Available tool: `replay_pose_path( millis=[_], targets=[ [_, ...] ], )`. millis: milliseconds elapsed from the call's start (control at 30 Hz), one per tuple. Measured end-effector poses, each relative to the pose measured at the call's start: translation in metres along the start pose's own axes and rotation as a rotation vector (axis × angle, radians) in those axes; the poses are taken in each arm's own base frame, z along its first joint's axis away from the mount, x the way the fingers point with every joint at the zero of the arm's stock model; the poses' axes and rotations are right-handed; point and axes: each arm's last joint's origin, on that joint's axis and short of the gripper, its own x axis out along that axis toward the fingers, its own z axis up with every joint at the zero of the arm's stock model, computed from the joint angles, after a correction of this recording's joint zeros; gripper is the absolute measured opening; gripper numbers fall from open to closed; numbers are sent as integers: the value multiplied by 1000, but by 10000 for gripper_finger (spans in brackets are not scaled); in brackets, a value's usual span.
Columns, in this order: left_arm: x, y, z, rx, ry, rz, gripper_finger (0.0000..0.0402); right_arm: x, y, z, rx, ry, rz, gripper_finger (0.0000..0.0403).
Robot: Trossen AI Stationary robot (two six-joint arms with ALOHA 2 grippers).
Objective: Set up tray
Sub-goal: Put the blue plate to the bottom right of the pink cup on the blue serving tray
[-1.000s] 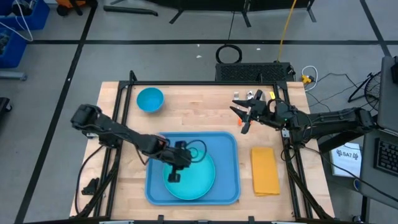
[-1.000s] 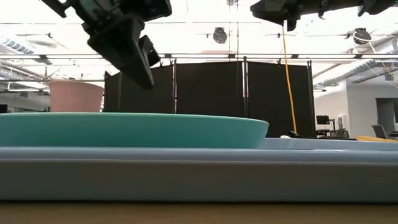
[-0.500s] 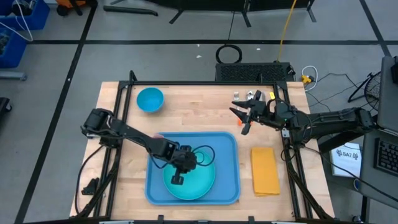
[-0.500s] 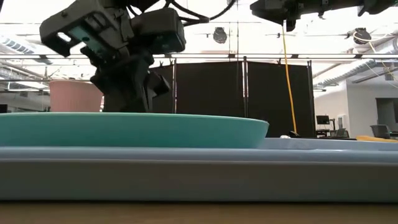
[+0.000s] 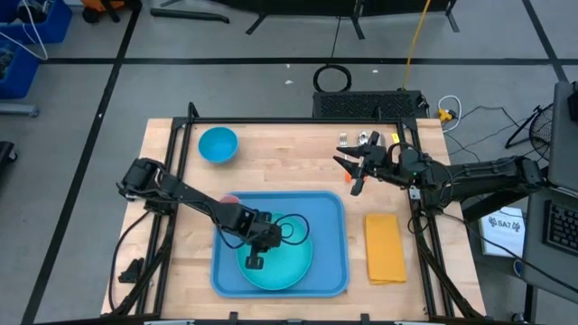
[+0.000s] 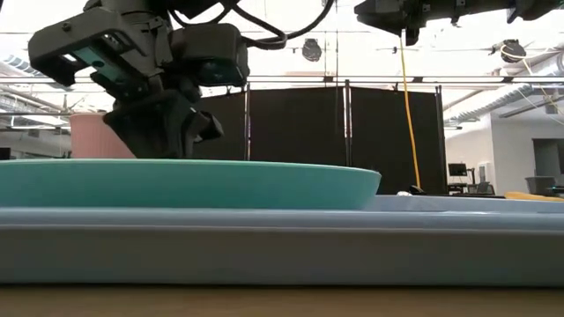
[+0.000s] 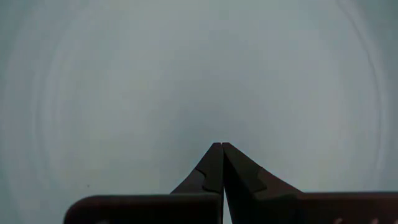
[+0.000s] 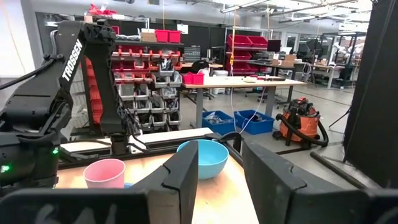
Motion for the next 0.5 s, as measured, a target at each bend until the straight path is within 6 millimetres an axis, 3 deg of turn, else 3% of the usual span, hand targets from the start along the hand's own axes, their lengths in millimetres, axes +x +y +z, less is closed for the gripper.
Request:
replay_pose_path(
  millis=[500],
  targets=[
    [18,-8,-6,-36,50,-18,0,0,0,1,3,-9,1,116]
  ],
)
